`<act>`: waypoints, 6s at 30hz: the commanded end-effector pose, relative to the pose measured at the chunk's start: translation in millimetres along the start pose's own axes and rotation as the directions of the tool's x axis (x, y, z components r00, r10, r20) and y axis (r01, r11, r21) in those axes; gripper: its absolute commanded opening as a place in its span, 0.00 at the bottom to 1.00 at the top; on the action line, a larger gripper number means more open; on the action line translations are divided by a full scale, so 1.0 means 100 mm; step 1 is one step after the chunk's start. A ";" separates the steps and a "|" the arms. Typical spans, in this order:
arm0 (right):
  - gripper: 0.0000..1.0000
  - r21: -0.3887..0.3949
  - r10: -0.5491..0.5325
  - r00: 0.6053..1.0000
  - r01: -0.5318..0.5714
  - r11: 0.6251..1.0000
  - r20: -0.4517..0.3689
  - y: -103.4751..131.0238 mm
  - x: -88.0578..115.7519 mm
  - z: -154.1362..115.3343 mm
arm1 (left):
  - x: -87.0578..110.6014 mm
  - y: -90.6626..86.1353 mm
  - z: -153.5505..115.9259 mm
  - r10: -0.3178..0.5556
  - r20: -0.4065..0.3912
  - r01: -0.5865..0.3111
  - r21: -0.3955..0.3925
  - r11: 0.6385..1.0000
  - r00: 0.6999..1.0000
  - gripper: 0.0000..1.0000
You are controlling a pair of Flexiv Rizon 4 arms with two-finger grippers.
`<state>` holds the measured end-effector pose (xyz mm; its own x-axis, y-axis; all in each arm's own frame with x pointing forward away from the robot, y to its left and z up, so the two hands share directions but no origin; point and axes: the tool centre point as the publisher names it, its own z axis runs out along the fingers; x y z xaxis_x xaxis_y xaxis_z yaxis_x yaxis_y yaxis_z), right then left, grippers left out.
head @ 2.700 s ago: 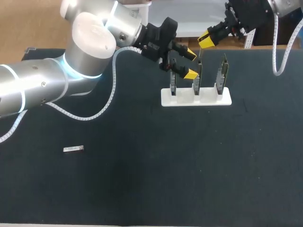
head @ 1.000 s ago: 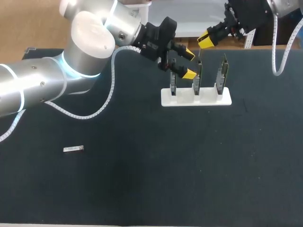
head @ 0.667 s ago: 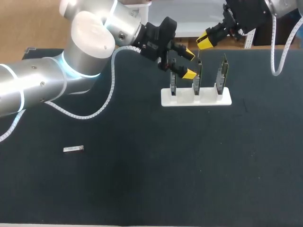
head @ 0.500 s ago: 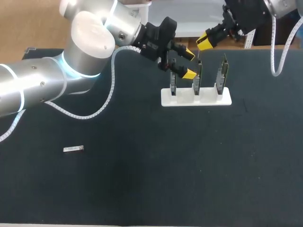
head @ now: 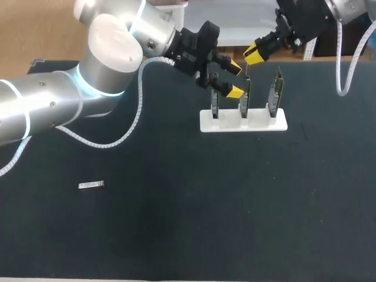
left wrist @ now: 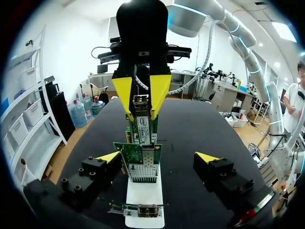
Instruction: Pick up the optical module with the left hand, and insert it into the network port with the right hand.
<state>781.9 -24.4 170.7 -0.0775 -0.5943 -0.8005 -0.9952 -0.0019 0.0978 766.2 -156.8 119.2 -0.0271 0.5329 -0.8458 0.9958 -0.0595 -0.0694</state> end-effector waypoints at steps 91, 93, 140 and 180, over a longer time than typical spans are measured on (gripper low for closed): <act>0.00 0.030 -0.016 1.000 0.017 0.999 -0.022 0.06 0.01 0.01 | -0.01 0.01 0.00 -0.002 -0.005 0.002 0.003 1.000 1.000 1.00; 0.00 0.032 -0.018 1.000 0.018 0.999 -0.021 0.06 0.00 0.01 | -0.01 0.01 0.00 -0.002 -0.005 0.002 0.003 1.000 1.000 1.00; 0.00 0.051 -0.031 0.999 0.032 0.998 -0.023 0.06 -0.01 0.00 | -0.01 0.01 0.00 -0.002 -0.005 0.002 0.003 1.000 1.000 1.00; 0.00 0.042 -0.012 0.999 0.014 0.999 -0.042 0.03 0.07 0.07 | -0.01 0.01 0.00 -0.002 -0.005 0.002 0.003 1.000 1.000 1.00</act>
<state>778.3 -23.2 162.3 -0.0620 -0.6272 -0.7764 -0.9979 0.0226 0.0614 766.2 -156.7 119.2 -0.0269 0.5327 -0.8459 0.9958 -0.0597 -0.0693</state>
